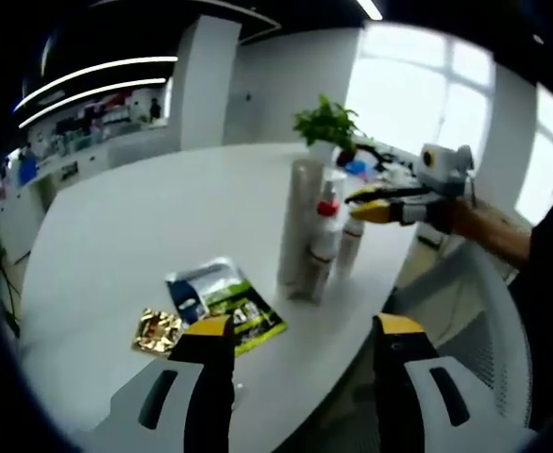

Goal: Arrange the skincare products in the storage area until every visible bottle or jar stands upright without overlapping.

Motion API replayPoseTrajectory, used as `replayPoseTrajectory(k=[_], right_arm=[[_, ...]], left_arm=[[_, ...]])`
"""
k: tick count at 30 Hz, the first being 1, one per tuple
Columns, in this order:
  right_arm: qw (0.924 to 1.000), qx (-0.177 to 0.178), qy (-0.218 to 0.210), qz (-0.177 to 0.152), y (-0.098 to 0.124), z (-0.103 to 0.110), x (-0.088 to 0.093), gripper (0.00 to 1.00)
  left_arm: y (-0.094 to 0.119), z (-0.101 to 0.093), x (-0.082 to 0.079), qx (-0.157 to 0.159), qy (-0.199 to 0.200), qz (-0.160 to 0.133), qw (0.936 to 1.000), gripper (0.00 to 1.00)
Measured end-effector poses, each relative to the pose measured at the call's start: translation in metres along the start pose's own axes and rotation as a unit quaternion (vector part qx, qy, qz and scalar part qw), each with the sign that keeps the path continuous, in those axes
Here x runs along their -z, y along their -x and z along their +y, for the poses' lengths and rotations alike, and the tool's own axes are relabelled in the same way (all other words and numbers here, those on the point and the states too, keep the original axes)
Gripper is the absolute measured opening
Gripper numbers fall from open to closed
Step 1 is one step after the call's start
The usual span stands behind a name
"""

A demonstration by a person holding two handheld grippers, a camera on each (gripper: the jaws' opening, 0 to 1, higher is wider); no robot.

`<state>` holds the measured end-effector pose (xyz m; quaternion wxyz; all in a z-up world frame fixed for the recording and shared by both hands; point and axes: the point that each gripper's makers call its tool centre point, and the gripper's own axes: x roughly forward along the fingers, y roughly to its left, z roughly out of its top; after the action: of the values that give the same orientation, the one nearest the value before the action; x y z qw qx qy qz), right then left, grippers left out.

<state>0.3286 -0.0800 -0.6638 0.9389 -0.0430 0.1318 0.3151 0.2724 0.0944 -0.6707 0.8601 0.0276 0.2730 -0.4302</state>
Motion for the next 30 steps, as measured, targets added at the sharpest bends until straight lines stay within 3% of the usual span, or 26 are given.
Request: replayPoseTrajectory(k=[8,16,23,27,30], right_arm=[[0.9995,0.003,-0.002,-0.030,-0.003,0.001,-0.003,0.20],[0.9994,-0.001,-0.003,-0.034,-0.004,0.003,-0.005,0.21],[0.9994,-0.011,-0.017,-0.027,-0.006,0.005,-0.005,0.22],[0.9996,-0.018,-0.017,-0.013,-0.007,0.007,0.000,0.29],[0.9995,-0.024,-0.021,0.001,-0.005,0.009,0.007,0.27]], left_arm=[[-0.001,0.000,-0.001,0.002,-0.002,0.001,1.0000,0.55],[-0.002,-0.001,-0.001,0.005,-0.005,0.006,1.0000,0.55],[-0.002,-0.002,-0.002,0.008,-0.006,0.006,0.9999,0.54],[-0.002,-0.002,-0.001,0.008,-0.005,0.005,0.9999,0.54],[-0.002,-0.002,-0.001,0.007,-0.005,0.005,0.9999,0.54]])
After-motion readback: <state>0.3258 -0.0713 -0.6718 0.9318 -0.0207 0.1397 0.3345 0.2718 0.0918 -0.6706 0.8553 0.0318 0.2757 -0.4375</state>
